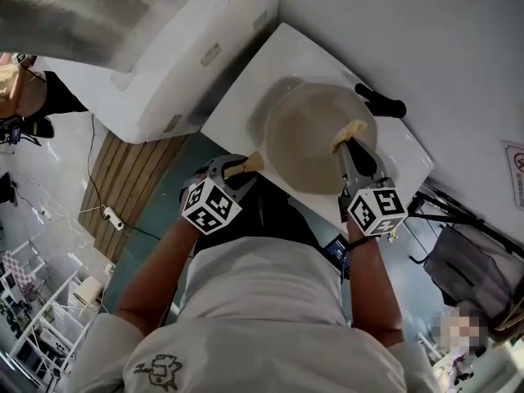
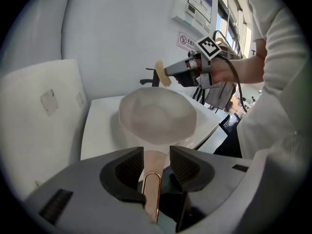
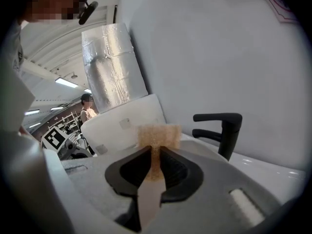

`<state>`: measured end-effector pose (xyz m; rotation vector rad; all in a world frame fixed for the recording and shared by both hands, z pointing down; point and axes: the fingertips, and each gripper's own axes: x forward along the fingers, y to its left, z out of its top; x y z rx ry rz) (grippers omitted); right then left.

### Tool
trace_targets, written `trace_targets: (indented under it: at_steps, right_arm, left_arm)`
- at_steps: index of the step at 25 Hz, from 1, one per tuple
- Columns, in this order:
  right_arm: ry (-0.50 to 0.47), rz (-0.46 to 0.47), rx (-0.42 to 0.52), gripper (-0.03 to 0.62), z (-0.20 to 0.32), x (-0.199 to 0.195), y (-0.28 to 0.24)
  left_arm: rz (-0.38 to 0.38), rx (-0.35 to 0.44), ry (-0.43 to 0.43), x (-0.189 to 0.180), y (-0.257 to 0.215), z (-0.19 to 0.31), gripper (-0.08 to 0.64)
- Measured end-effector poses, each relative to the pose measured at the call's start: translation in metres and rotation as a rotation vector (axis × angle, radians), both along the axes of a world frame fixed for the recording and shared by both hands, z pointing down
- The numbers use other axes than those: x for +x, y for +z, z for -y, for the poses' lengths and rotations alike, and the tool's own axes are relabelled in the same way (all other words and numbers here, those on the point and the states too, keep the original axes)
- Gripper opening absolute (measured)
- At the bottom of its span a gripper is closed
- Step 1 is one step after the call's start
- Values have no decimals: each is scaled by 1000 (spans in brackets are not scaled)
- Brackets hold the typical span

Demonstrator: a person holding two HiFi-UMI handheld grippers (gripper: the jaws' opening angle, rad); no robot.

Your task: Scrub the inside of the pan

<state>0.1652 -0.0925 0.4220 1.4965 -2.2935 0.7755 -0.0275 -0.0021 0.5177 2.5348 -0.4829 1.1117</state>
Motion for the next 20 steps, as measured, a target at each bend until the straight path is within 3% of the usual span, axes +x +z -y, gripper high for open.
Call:
trace_targets:
  at_steps: [8,20]
  right_arm:
    - [66,-38,-82,58,19,14,46]
    - [155,-84,-137,58,52,33,93]
  left_arm:
    - [82,-39,66,-10,41,-6,166]
    - [123,-131,89,-21,76,-11,166]
